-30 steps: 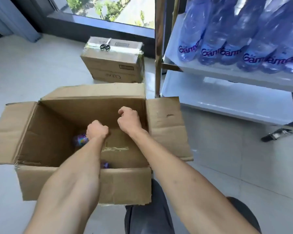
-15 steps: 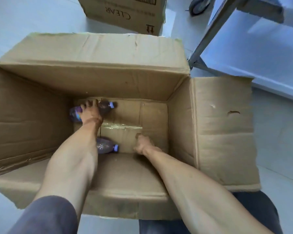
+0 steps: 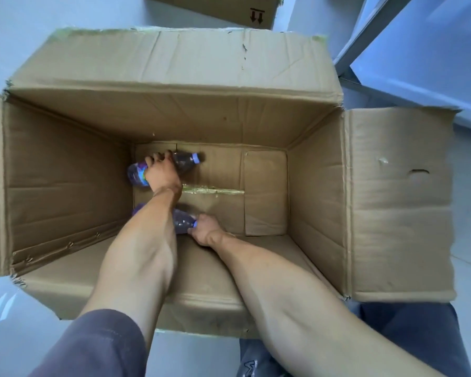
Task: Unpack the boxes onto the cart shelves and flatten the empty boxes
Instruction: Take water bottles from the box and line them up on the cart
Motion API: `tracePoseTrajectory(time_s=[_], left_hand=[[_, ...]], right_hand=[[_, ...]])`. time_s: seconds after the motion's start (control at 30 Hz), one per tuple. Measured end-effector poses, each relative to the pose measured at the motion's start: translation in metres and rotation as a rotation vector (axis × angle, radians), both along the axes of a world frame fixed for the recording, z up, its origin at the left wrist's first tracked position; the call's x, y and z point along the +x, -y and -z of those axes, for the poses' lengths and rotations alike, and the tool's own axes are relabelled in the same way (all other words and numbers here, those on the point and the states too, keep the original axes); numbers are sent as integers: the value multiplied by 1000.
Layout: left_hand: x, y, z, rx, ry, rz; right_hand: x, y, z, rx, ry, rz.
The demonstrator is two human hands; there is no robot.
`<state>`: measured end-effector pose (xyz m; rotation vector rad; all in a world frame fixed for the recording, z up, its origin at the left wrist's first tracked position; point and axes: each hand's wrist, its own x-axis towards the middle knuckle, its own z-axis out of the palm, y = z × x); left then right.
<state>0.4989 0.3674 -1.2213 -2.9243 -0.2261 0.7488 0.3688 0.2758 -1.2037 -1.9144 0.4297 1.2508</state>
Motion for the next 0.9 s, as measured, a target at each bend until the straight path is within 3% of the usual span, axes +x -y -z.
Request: tracePoseTrajectory(time_s=[0.17, 0.37, 0.53, 0.67, 0.8, 0.9], left_hand=[[-45, 28, -23, -16, -117, -108], [-63, 84, -76, -428, -51, -366], [-85, 136, -129, -720, 151, -577], [-107, 172, -201, -995, 440, -551], [-135, 200, -271, -1178, 563, -432], [-181, 227, -317, -1566, 549, -415]], right_hand=[[5, 40, -41, 71, 144, 211], [-15, 93, -91, -22, 395, 388], [-26, 138, -147, -83, 691, 373], [-40, 172, -206, -38, 943, 455], [-62, 211, -272, 113, 1075, 861], [-98, 255, -315, 340, 1054, 1204]])
